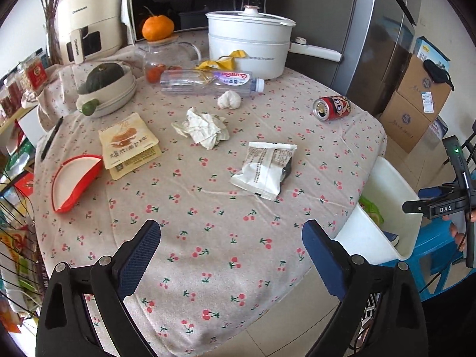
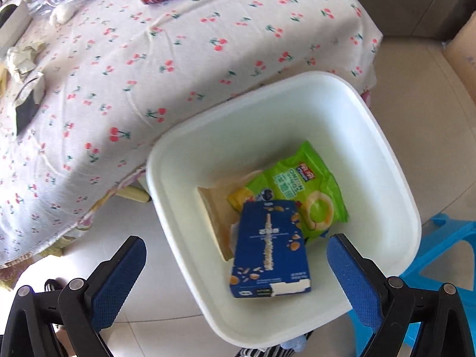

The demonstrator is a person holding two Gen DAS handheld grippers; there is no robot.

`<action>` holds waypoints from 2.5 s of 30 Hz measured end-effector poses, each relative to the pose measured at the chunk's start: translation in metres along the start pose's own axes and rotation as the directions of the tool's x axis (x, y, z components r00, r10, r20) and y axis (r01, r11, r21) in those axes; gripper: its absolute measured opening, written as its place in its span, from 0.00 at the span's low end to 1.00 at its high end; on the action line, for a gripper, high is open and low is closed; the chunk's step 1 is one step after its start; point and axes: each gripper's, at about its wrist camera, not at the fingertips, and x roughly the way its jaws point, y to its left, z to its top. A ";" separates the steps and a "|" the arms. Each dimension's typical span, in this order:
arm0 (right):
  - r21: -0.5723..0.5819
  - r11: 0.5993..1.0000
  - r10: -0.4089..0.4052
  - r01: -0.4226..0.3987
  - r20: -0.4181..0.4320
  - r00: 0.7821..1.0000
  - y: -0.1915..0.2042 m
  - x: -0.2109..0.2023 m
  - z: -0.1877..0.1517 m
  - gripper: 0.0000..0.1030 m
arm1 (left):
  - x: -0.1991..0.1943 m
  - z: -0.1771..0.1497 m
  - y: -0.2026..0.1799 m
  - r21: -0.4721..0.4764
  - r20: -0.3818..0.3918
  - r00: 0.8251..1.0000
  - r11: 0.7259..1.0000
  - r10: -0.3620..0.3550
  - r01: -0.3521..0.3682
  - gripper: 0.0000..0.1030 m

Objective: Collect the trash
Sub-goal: 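Drop the chip bag and biscuit box into the white bin, opening both grippers, then grasp the red-rimmed bowl rim with the left gripper, then hold the red bowl with the left gripper while the right gripper grasps the white wrapper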

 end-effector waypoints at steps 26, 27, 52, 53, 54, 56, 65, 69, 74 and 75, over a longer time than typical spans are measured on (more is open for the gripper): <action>-0.118 0.988 0.119 -0.098 0.185 0.976 0.157 -0.012 0.060 0.97 | 0.056 0.003 0.179 -0.021 -0.023 0.962 0.962 0.271 -0.272 0.89; -0.121 0.988 0.117 -0.096 0.184 0.976 0.161 -0.010 0.061 0.97 | 0.064 0.003 0.181 -0.011 -0.034 0.960 0.961 0.277 -0.277 0.84; -0.098 0.982 0.179 -0.162 0.194 0.965 0.207 0.038 0.086 0.95 | 0.042 0.006 0.195 -0.221 -0.001 0.989 0.964 0.149 -0.146 0.14; -0.094 0.982 0.182 -0.167 0.195 0.964 0.209 0.041 0.087 0.93 | 0.037 0.005 0.197 -0.249 0.003 0.992 0.961 0.126 -0.122 0.14; -0.089 0.982 0.183 -0.169 0.195 0.964 0.210 0.043 0.087 0.91 | 0.031 0.002 0.198 -0.275 0.009 0.994 0.956 0.105 -0.099 0.14; -0.085 0.982 0.183 -0.169 0.199 0.963 0.214 0.047 0.088 0.86 | 0.021 -0.002 0.199 -0.313 0.022 0.997 0.948 0.075 -0.064 0.14; -0.073 0.970 0.240 -0.231 0.182 0.953 0.227 0.064 0.089 0.40 | -0.013 -0.007 0.178 -0.332 0.074 0.997 0.943 0.022 0.004 0.14; -0.091 0.959 0.282 -0.270 0.162 0.946 0.231 0.067 0.087 0.10 | -0.020 -0.005 0.167 -0.318 0.086 0.996 0.948 0.008 0.020 0.14; -0.101 0.947 0.320 -0.306 0.190 0.928 0.223 0.048 0.086 0.04 | -0.029 0.001 0.149 -0.308 0.115 0.993 0.949 -0.029 0.064 0.14; -0.103 0.945 0.326 -0.311 0.201 0.924 0.220 0.042 0.086 0.04 | -0.031 0.003 0.144 -0.303 0.121 0.992 0.950 -0.037 0.072 0.14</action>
